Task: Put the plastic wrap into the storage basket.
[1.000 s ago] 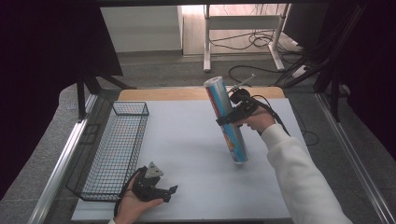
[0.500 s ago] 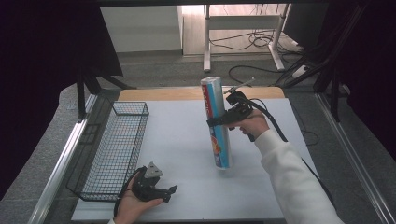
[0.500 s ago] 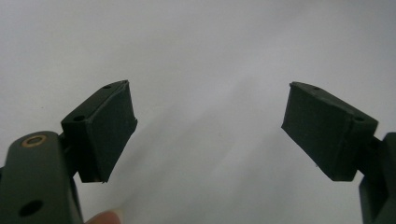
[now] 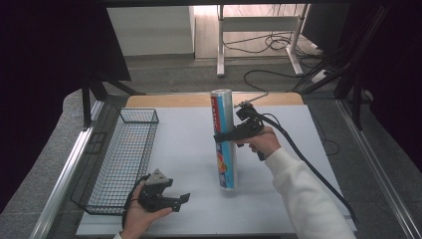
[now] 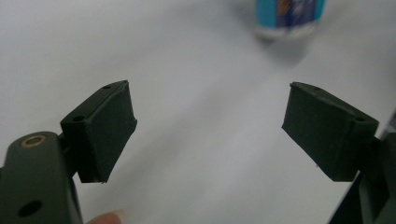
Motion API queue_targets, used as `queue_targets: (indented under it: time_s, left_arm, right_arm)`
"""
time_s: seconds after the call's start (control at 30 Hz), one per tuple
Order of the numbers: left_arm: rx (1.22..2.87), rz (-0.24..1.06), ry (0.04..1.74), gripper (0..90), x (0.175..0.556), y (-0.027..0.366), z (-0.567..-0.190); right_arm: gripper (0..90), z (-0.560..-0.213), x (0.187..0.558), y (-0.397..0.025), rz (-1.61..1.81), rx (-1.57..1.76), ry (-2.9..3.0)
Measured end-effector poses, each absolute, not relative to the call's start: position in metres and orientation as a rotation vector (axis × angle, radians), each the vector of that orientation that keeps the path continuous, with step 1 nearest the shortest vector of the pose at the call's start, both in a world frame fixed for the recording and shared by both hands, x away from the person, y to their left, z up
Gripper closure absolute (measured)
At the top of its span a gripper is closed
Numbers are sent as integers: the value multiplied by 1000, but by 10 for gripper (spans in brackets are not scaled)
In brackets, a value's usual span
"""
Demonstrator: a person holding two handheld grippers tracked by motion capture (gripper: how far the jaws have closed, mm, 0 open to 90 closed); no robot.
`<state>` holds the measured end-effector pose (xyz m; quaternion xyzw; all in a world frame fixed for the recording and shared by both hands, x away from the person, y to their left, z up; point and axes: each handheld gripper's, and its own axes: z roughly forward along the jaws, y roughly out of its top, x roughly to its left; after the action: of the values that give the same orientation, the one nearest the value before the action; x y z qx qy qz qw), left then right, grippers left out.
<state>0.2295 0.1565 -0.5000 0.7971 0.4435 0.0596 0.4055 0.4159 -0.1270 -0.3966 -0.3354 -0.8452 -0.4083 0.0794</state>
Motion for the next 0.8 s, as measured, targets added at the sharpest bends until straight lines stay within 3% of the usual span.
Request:
queue_targets:
  time_s: [0.47, 0.8]
  left_arm:
    - [1862, 5, 989, 150, 262, 132, -457]
    - [1840, -73, 994, 152, 299, 107, -460]
  right_arm:
    - [322, -400, 394, -113, -1275, -980, -2457]
    - [322, -405, 391, -106, -1311, -976, -2424]
